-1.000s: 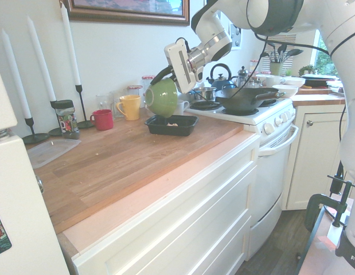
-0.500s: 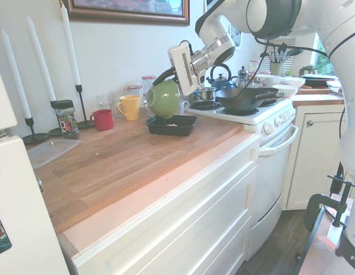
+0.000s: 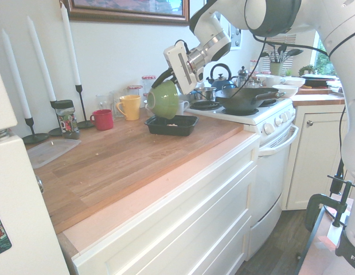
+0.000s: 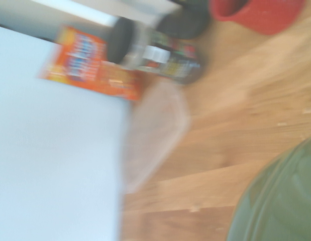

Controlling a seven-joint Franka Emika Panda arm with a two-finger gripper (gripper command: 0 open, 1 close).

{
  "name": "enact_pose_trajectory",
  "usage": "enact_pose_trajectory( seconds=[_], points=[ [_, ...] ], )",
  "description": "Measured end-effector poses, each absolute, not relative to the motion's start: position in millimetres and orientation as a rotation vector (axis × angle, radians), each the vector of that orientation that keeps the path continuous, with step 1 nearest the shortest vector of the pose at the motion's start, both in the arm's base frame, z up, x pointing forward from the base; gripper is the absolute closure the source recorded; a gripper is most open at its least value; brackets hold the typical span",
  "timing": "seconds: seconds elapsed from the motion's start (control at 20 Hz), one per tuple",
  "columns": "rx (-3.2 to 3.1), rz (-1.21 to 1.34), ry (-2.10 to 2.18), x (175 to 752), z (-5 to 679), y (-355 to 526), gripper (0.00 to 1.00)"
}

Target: Pour the cereal into the box

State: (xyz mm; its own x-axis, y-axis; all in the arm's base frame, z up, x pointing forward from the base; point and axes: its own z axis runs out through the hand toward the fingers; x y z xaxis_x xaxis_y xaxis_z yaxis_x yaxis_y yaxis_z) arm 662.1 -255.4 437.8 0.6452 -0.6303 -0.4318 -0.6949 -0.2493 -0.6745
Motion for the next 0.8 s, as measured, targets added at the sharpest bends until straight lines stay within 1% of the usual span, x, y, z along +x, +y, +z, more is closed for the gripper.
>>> enact_pose_trajectory(
  seconds=[0.15,0.4,0.65,0.8],
  points=[
    [-2.108,0.024,1.136,675.1,454.7,-217.5,1.0],
    [-2.353,-0.119,1.298,690.0,456.9,-146.5,1.0],
    [-2.614,-0.282,1.431,691.0,461.5,-69.0,1.0],
    [-2.778,-0.37,1.494,688.9,457.1,-37.7,1.0]
  ],
)
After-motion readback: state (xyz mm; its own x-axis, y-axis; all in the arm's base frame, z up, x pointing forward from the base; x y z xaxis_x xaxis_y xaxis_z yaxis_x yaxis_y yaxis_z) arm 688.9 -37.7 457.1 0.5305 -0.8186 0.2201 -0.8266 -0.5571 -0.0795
